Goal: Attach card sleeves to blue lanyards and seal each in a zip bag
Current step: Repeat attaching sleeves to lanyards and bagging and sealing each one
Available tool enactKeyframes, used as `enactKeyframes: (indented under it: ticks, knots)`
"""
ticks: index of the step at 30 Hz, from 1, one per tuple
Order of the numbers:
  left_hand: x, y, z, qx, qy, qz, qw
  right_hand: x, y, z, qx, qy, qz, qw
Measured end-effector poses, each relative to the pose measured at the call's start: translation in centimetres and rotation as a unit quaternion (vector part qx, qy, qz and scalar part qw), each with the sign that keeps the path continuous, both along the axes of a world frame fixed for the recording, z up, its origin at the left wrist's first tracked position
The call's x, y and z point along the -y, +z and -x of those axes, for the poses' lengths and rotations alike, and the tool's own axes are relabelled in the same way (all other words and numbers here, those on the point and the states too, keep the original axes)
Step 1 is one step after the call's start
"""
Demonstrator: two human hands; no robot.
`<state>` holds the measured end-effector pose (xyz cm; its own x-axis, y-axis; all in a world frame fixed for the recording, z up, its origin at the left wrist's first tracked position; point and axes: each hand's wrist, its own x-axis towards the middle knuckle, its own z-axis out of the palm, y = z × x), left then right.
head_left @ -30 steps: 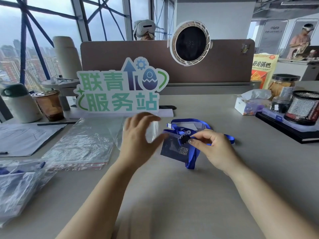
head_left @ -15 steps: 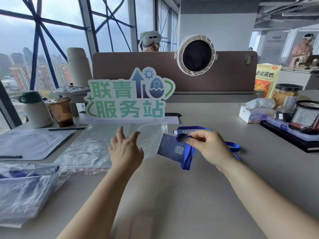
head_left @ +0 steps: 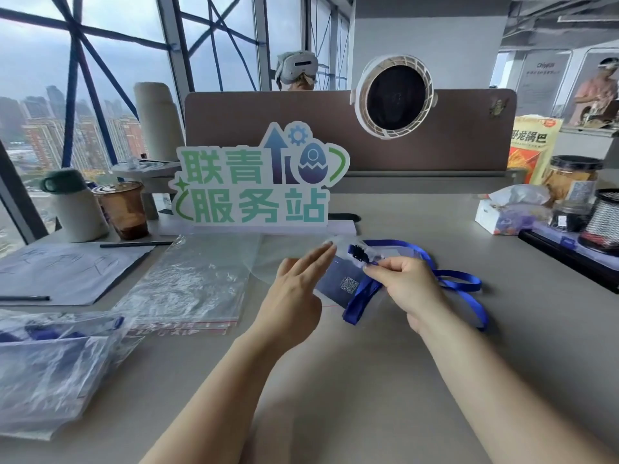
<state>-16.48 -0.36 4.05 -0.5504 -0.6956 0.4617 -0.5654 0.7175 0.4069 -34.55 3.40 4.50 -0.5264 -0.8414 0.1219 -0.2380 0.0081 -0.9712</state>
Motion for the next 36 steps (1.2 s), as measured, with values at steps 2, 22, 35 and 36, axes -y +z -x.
enactKeyframes:
  ticks: [2, 22, 35, 36]
  knots:
    - [-0.2, -0.1, 0.3, -0.003, -0.008, 0.008, 1.0, 0.0, -0.2, 0.0, -0.006, 0.006, -0.019, 1.0]
    - [1.5, -1.4, -1.3, -0.104, -0.023, 0.005, 0.994, -0.4, -1.6, 2.4, -0.397, -0.063, 0.113, 0.908]
    - [1.9, 2.3, -4.5, 0.097, 0.074, 0.068, 0.99, -0.7, 2.5, 3.0, -0.596, -0.005, 0.079, 0.799]
    - [2.3, 3.3, -4.6, 0.077, 0.085, 0.072, 0.991, -0.9, 3.6, 3.0, -0.596, -0.009, 0.073, 0.799]
